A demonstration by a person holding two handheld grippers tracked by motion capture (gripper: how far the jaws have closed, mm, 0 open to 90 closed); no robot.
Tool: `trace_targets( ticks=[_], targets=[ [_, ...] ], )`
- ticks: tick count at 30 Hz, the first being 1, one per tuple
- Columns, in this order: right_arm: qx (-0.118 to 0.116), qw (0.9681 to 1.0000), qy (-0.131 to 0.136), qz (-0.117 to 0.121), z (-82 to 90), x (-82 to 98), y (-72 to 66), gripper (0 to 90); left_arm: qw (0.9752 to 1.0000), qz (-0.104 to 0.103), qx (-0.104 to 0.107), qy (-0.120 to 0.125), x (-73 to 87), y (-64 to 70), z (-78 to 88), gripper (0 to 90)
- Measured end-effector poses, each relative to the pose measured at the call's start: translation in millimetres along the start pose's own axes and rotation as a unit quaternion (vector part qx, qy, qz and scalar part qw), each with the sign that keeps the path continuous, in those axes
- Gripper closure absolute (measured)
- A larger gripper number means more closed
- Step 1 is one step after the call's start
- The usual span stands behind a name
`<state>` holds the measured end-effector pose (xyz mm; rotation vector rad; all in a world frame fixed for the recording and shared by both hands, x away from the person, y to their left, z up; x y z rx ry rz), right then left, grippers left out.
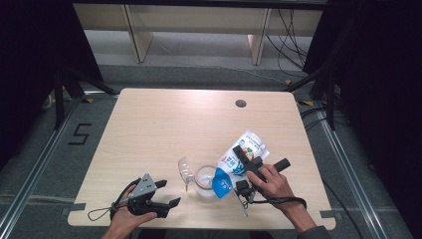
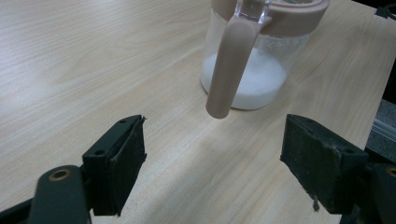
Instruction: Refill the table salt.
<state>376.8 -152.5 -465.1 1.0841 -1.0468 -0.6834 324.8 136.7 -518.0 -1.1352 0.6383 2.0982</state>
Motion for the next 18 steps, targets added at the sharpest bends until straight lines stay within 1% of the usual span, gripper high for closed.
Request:
trace_targets(
  ticks=[1, 2, 3, 4, 5, 7, 8, 10, 11, 12, 15, 16, 17, 18],
  targets=[
    [0.0, 1.0, 0.001, 0.003, -0.2, -0.2, 0.3, 70.6, 1.0, 0.0, -0.002, -0.001, 0.0, 0.0, 0.2, 21.1],
    [0.007, 0.9999, 0.007, 0.002, -0.8, -0.5, 0.4, 70.7, 1.0, 0.0, -0.001, -0.002, 0.0, 0.0, 0.3, 21.1],
    [0.009, 0.9999, 0.006, -0.008, -0.7, -0.5, -1.0, 70.7, 1.0, 0.0, -0.002, -0.001, 0.0, 0.0, 0.2, 21.1],
    [0.007, 0.9999, 0.004, -0.013, -0.3, -0.5, -1.7, 70.7, 1.0, 0.0, 0.0, 0.001, 0.0, 0.0, 0.0, 21.2],
    [0.007, 0.9999, 0.004, -0.01, -0.2, -0.6, -1.3, 70.8, 1.0, -0.001, -0.002, -0.002, 0.0, -0.1, 0.3, 21.1],
    [0.01, 0.9999, 0.002, -0.014, 0.2, -0.5, -1.4, 70.9, 1.0, 0.0, 0.0, 0.0, 0.0, 0.0, 0.1, 21.1],
    [0.007, 0.9999, 0.005, -0.01, -0.3, -0.7, -1.3, 71.0, 1.0, 0.0, -0.001, -0.002, 0.0, 0.0, 0.3, 21.2],
    [0.007, 0.9999, 0.004, -0.012, -0.3, -0.4, -2.0, 71.1, 1.0, 0.001, -0.002, -0.001, -0.1, 0.0, 0.3, 21.1],
    [0.01, 0.9999, 0.007, 0.0, -0.7, -0.9, 0.1, 71.2, 1.0, 0.0, -0.002, -0.001, -0.1, 0.1, 0.3, 21.2],
    [0.011, 0.9999, 0.009, 0.003, -1.1, -1.1, 0.6, 71.2, 1.0, 0.0, 0.0, 0.0, 0.0, 0.0, 0.1, 21.1],
    [0.009, 0.9999, 0.006, 0.001, -0.7, -0.7, 0.0, 71.5, 1.0, 0.001, -0.002, -0.001, -0.1, 0.0, 0.2, 21.1],
    [0.011, 0.9999, 0.008, 0.005, -1.0, -0.9, 1.0, 71.6, 1.0, 0.001, -0.002, -0.001, -0.1, 0.0, 0.2, 21.2],
    [0.001, 1.0, -0.001, 0.007, 0.0, -0.5, 0.9, 71.6, 1.0, 0.001, -0.002, -0.001, -0.1, 0.0, 0.3, 21.2],
    [0.001, 1.0, 0.0, 0.005, 0.0, -0.3, 0.8, 71.7, 1.0, 0.0, -0.002, -0.001, -0.1, 0.0, 0.3, 21.1]
  ],
)
Point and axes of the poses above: each handheld gripper's, and its own axes: z roughly backward along the jaws, x roughly out of its underside, y roughly to its right, the point moved 4 cm from there along -z, roughly forward along the jaws, and after that the axes turned 2 degrees about -x, right-handed, at the moved point
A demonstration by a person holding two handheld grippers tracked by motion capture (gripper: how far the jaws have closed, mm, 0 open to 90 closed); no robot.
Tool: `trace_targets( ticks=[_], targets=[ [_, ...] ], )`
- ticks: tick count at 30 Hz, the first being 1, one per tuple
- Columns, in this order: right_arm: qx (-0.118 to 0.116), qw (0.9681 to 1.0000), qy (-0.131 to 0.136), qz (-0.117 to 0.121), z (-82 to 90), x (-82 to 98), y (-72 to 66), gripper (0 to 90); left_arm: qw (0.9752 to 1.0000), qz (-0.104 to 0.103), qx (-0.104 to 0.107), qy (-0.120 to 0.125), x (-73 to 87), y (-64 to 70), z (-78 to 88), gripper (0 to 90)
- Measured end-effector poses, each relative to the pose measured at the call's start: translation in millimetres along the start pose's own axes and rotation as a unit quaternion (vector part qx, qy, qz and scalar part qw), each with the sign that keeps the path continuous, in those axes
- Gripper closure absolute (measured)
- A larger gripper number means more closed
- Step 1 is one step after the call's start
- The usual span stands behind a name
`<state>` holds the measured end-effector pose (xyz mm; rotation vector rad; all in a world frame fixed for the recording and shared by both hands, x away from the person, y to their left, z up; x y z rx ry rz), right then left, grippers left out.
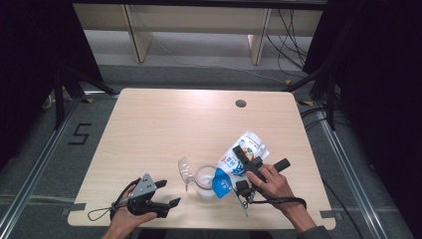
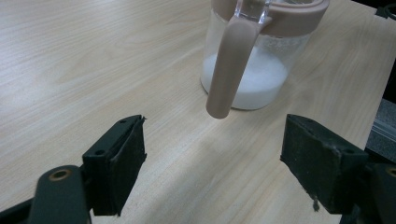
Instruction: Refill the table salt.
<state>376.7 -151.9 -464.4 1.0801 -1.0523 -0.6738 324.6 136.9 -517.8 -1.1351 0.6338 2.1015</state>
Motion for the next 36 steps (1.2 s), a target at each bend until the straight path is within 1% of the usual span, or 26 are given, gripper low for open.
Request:
trace_targets(
  ticks=[1, 2, 4, 14, 16, 17, 18, 21, 22, 23, 24, 26, 27, 32, 34, 35, 36],
  targets=[
    [0.002, 1.0, 0.0, -0.002, 0.0, 0.0, 0.1, 71.8, 1.0, 0.0, 0.0, 0.0, 0.0, 0.0, 0.0, 21.1],
    [0.002, 0.9997, -0.009, -0.025, 1.3, 0.9, -3.1, 71.9, 1.0, 0.0, 0.0, 0.0, 0.0, 0.1, -0.1, 21.1],
    [0.002, 1.0, -0.001, -0.008, 0.1, 0.1, -0.6, 72.0, 1.0, -0.001, 0.002, 0.0, 0.0, 0.0, -0.1, 21.1],
    [0.004, 0.9999, -0.005, -0.009, 1.0, 0.5, -0.2, 72.5, 1.0, 0.0, 0.0, 0.0, 0.0, 0.0, 0.0, 21.2],
    [0.006, 1.0, 0.002, 0.003, -0.2, -0.3, 2.1, 72.6, 1.0, -0.001, 0.002, 0.0, 0.0, 0.0, 0.0, 21.1],
    [0.004, 1.0, -0.003, -0.004, 0.8, 0.3, 0.7, 72.8, 1.0, 0.0, 0.002, 0.001, 0.0, 0.1, 0.0, 21.2],
    [0.002, 0.9998, -0.007, -0.018, 1.3, 0.9, -1.6, 72.8, 1.0, -0.001, 0.002, 0.001, 0.0, 0.1, -0.1, 21.1],
    [0.001, 0.9998, -0.007, -0.016, 1.2, 0.9, -1.4, 73.0, 1.0, 0.0, 0.0, 0.0, -0.1, 0.0, 0.2, 21.1],
    [0.005, 0.9999, -0.005, -0.008, 1.1, 0.6, 0.2, 73.1, 1.0, 0.0, 0.0, 0.0, -0.1, 0.0, 0.1, 21.1],
    [0.004, 1.0, -0.005, -0.007, 1.2, 0.5, 0.3, 73.1, 1.0, 0.0, 0.0, 0.0, -0.1, 0.0, 0.1, 21.1],
    [0.006, 1.0, 0.002, 0.003, 0.0, -0.3, 2.2, 73.2, 1.0, 0.0, 0.0, 0.0, -0.1, 0.0, 0.2, 21.1],
    [0.005, 1.0, 0.001, 0.001, 0.3, -0.2, 1.8, 73.3, 1.0, 0.0, 0.0, 0.0, -0.1, 0.0, 0.2, 21.2],
    [0.001, 0.9999, -0.006, -0.015, 1.2, 0.7, -1.1, 73.4, 1.0, 0.0, 0.0, 0.0, -0.1, 0.1, 0.1, 21.1],
    [0.002, 0.9998, -0.007, -0.016, 1.3, 0.8, -1.3, 73.5, 1.0, 0.0, 0.0, -0.001, -0.1, 0.0, 0.2, 21.1],
    [0.0, 0.9999, -0.004, -0.01, 0.7, 0.6, -0.6, 73.6, 1.0, 0.0, 0.0, 0.0, 0.0, -0.1, 0.1, 21.1],
    [0.001, 0.9998, -0.006, -0.017, 1.0, 1.0, -1.1, 73.6, 1.0, 0.0, 0.0, 0.0, -0.1, -0.1, 0.1, 21.1],
    [0.001, 0.9998, -0.005, -0.017, 1.0, 1.0, -1.1, 73.7, 1.0, 0.0, 0.0, 0.0, 0.0, -0.1, 0.1, 21.1]
  ],
)
Point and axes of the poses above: each handheld gripper's, and its own axes: z roughly backward along the jaws, x roughly out of its underside, y roughly to its right, the point moved 4 cm from there along -z, roughly forward along the jaws, and after that the axes turned 2 degrees about -x, right-handed, at the moved point
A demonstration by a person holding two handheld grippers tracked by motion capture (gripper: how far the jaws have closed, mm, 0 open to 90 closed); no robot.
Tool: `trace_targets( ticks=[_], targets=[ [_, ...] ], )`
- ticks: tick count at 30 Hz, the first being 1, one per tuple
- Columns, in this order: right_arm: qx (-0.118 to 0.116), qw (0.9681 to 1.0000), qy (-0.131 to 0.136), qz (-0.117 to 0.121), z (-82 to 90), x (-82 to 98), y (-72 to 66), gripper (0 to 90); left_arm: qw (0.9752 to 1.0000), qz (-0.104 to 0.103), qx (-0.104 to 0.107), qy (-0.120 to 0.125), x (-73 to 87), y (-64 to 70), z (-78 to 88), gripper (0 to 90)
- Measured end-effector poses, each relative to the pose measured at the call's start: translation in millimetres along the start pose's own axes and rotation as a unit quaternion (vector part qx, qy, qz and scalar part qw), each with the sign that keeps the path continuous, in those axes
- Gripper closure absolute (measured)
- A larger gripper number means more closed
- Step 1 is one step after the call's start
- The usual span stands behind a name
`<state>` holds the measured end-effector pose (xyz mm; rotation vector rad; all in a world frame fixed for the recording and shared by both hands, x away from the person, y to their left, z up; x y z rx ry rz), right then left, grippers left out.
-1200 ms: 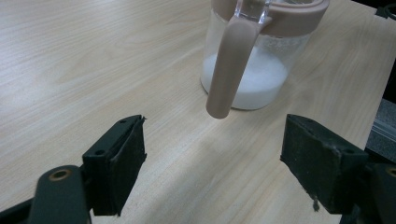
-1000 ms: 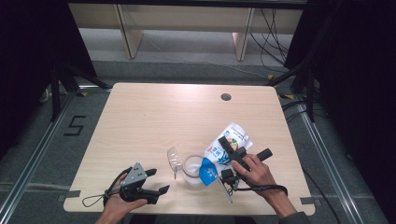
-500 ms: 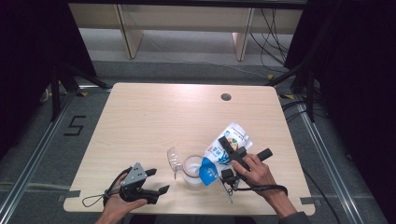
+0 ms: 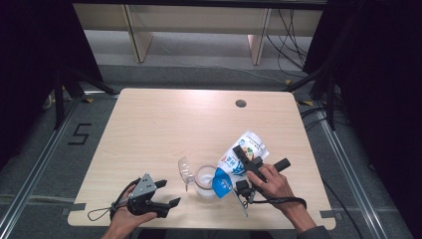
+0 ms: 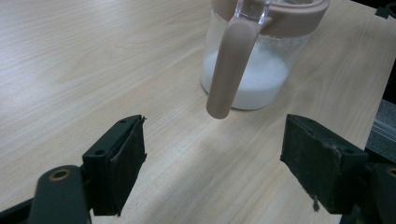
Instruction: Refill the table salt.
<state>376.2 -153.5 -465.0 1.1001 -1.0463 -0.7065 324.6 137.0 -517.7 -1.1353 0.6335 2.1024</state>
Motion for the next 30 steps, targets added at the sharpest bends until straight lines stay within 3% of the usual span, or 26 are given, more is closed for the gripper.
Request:
trace_targets(
  ticks=[7, 9, 10, 13, 17, 19, 24, 25, 27, 30],
  targets=[
    [0.002, 1.0, -0.004, -0.008, 0.5, 0.3, -0.6, 73.8, 1.0, 0.001, 0.0, 0.0, 0.0, 0.0, -0.1, 21.2],
    [0.011, 0.9999, 0.005, -0.001, -0.6, -0.1, 0.9, 73.8, 1.0, 0.0, 0.0, 0.0, 0.0, 0.1, -0.1, 21.1],
    [0.001, 1.0, -0.001, -0.003, 0.1, 0.2, 0.3, 73.8, 1.0, 0.0, 0.0, 0.0, 0.0, 0.0, -0.2, 21.1],
    [0.004, 0.9999, 0.005, 0.009, -0.9, -0.9, 2.4, 73.9, 1.0, 0.0, 0.0, 0.0, 0.0, 0.1, -0.2, 21.2],
    [0.002, 1.0, -0.004, -0.006, 0.6, -0.1, 0.0, 74.1, 1.0, 0.001, 0.0, 0.001, 0.0, 0.1, -0.2, 21.2],
    [0.004, 0.9999, 0.005, 0.01, -1.0, -1.0, 2.6, 74.1, 1.0, 0.0, 0.0, 0.0, 0.0, 0.0, -0.1, 21.2],
    [0.003, 1.0, 0.003, 0.008, -0.6, -0.9, 2.2, 74.3, 1.0, 0.001, 0.0, 0.001, 0.0, 0.0, -0.1, 21.1],
    [0.002, 1.0, -0.003, -0.003, 0.5, -0.2, 0.3, 74.3, 1.0, 0.0, 0.0, 0.0, 0.0, 0.0, 0.0, 21.1],
    [0.004, 0.9999, 0.005, 0.009, -0.8, -0.9, 2.6, 74.4, 1.0, 0.0, 0.0, 0.0, 0.0, 0.1, -0.1, 21.2],
    [0.011, 0.9999, 0.009, 0.006, -1.2, -0.7, 2.4, 74.4, 1.0, 0.0, 0.0, 0.0, 0.0, -0.1, -0.1, 21.2]
  ],
)
Point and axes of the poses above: each handheld gripper's, and its own axes: z roughly backward along the jaws, x roughly out of its underside, y roughly to its right, the point moved 4 cm from there along -z, roughly forward along the jaws, and after that the axes turned 2 degrees about -x, right-handed, at the moved point
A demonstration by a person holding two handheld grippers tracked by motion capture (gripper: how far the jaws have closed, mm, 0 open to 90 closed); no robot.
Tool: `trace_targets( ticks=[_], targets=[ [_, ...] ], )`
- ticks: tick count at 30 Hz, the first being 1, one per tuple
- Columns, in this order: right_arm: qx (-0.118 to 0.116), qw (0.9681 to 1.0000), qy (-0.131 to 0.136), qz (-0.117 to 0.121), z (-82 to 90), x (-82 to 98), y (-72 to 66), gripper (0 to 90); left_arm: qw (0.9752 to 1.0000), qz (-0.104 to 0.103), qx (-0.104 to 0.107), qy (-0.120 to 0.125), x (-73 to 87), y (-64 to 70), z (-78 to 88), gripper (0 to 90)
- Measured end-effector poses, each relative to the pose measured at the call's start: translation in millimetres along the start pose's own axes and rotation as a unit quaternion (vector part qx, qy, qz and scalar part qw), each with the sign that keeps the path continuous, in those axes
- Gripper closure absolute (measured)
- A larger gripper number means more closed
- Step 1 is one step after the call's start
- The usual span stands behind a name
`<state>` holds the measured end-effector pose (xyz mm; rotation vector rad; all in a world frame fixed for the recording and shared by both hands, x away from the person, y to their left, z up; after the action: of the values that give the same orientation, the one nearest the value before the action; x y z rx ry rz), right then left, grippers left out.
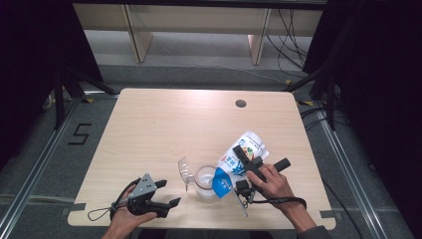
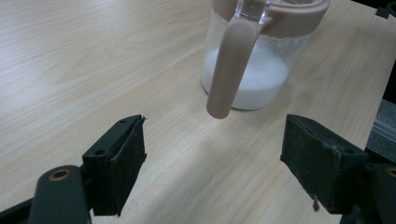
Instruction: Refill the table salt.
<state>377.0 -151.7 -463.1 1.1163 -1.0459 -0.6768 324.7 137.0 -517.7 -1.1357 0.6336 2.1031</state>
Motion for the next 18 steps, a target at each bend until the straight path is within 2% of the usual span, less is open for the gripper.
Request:
trace_targets(
  ticks=[12, 13, 18],
  targets=[
    [-0.007, 0.9999, -0.008, -0.003, 1.0, -0.1, -1.0, 75.1, 1.0, 0.0, 0.0, 0.0, 0.0, 0.1, 0.0, 21.2],
    [-0.009, 0.9998, -0.008, 0.014, 0.9, -0.8, 1.5, 75.2, 1.0, -0.001, 0.0, 0.0, 0.1, 0.0, 0.1, 21.1],
    [-0.01, 0.9999, -0.012, -0.006, 1.5, -0.4, -1.9, 75.4, 1.0, 0.0, 0.0, 0.0, 0.0, 0.1, 0.1, 21.1]
  ],
)
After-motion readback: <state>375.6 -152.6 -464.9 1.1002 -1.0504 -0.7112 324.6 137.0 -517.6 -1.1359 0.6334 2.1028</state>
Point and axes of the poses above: each handheld gripper's, and its own axes: z roughly backward along the jaws, x roughly out of its underside, y roughly to its right, the point moved 4 cm from there along -z, roughly forward along the jaws, and after that the axes turned 2 degrees about -x, right-handed, at the moved point
